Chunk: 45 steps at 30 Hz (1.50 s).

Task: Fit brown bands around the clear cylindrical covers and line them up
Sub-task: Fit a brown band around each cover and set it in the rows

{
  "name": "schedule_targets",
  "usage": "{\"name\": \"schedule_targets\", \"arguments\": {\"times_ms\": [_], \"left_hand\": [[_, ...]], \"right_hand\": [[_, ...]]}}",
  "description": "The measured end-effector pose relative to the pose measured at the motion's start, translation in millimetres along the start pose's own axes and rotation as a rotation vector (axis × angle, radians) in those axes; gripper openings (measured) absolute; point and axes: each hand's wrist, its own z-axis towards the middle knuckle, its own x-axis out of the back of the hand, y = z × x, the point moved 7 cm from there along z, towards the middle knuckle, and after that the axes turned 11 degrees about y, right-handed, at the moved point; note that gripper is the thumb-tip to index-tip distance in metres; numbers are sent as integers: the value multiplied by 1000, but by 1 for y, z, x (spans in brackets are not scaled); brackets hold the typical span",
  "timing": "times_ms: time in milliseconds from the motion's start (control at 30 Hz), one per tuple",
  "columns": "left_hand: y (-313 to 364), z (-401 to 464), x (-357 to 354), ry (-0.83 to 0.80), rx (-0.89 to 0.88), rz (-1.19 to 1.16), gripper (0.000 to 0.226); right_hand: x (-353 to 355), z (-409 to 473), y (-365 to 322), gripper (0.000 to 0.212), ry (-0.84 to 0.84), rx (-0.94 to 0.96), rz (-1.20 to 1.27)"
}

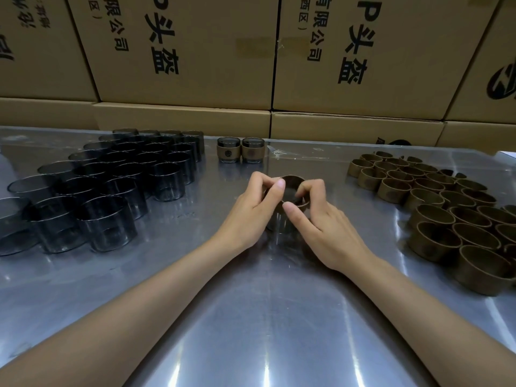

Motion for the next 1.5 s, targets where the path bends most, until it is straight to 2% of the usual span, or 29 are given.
{"name": "schedule_targets", "arguments": {"times_ms": [67,200,233,367,500,600,700,767,867,933,1033,1133,1267,1333,1400,1500], "left_hand": [[-5,1,-1,-26,80,-83,14],[-6,-2,-5,-110,212,-253,57],[-6,-2,-6,-130,223,-280,58],[-1,-2,-7,-191,222,-365,32],[-1,-4,-7,-171,246,-397,30],[-2,-5,-7,-145,289,-346,55],[4,-4,-1,-81,231,-326,73],[11,-3,3,-32,162,-352,68],[15,-4,6,49,56,-314,45],[15,-4,6,85,5,-245,39],[17,-6,2,81,-67,-145,33],[11,-7,-3,25,-31,-98,29],[8,-8,-6,-36,-1,-66,25],[4,-7,-8,-56,59,-99,24],[-2,-6,-12,-99,134,-139,32],[-5,-6,-15,-234,215,-197,33]], "right_hand": [[1,-1,1,27,18,-23,46],[2,-2,-2,39,9,-9,94],[2,-3,-3,41,2,1,99],[1,-4,-9,48,-13,87,86],[0,-4,-9,31,-7,68,69],[6,-2,-7,28,60,45,36],[18,-1,-16,28,215,122,4],[19,-2,-24,33,225,188,4],[15,-4,-26,56,162,223,8],[14,-4,-21,68,126,180,25],[7,-4,-12,71,37,75,52],[0,-4,-5,64,-39,6,104],[-4,-2,5,57,-48,-113,166],[-6,-1,11,61,-50,-190,210],[-7,1,17,70,-51,-254,242],[-9,0,24,70,-75,-339,322]]}}
